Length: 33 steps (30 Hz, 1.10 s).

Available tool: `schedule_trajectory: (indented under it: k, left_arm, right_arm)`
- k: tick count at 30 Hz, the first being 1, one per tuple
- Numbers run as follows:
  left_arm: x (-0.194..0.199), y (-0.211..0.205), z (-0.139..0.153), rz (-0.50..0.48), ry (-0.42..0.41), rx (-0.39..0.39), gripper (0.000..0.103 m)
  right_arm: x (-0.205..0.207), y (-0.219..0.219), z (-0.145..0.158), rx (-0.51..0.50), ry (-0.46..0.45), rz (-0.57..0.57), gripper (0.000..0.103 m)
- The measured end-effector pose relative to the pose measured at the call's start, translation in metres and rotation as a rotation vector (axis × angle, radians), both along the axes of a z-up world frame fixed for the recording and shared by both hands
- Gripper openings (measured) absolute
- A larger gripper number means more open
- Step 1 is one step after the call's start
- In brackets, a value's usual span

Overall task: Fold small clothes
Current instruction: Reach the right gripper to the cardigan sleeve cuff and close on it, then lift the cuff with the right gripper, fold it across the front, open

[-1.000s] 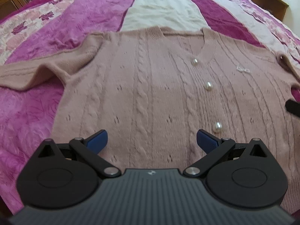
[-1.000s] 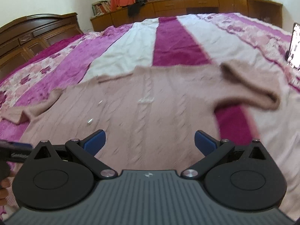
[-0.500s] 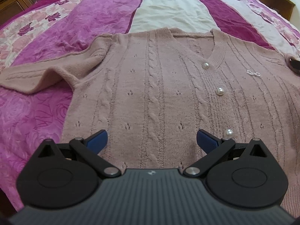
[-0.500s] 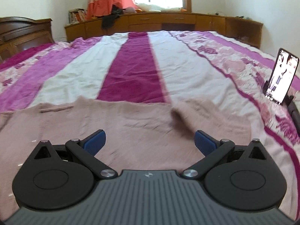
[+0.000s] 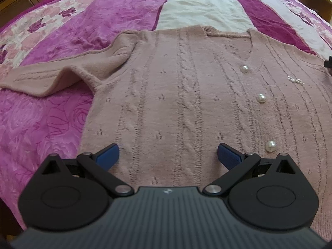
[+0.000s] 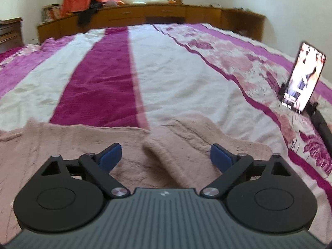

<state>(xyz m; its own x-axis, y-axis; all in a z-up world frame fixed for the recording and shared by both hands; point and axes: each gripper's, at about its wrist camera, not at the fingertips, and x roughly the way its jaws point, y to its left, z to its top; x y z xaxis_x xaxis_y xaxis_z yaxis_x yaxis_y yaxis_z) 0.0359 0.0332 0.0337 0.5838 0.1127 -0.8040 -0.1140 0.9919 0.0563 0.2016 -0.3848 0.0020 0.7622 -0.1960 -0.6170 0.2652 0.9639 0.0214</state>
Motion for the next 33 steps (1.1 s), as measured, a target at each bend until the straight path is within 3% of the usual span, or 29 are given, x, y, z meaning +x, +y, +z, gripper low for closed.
schedule_trajectory:
  k: [7, 9, 13, 22, 33]
  left_arm:
    - [0.001, 0.01, 0.0, 0.025, -0.001, -0.007, 0.103]
    - [0.0, 0.011, 0.0, 0.027, -0.003, -0.009, 0.103]
    - [-0.001, 0.012, 0.001, 0.023, -0.007, -0.016, 0.103]
    - [-0.004, 0.018, 0.004, 0.031, -0.021, -0.028, 0.103]
    - [-0.009, 0.035, 0.011, 0.061, -0.047, -0.038, 0.103]
  right_arm:
    - [0.003, -0.012, -0.008, 0.009, 0.015, -0.051, 0.056]
    - [0.001, -0.015, -0.004, 0.01, 0.005, -0.049, 0.038]
    - [-0.008, -0.016, 0.011, 0.041, -0.027, -0.042, 0.016]
    - [-0.04, 0.022, 0.055, 0.09, -0.143, 0.07, 0.013]
    - [-0.061, 0.072, 0.093, 0.191, -0.206, 0.185, 0.013]
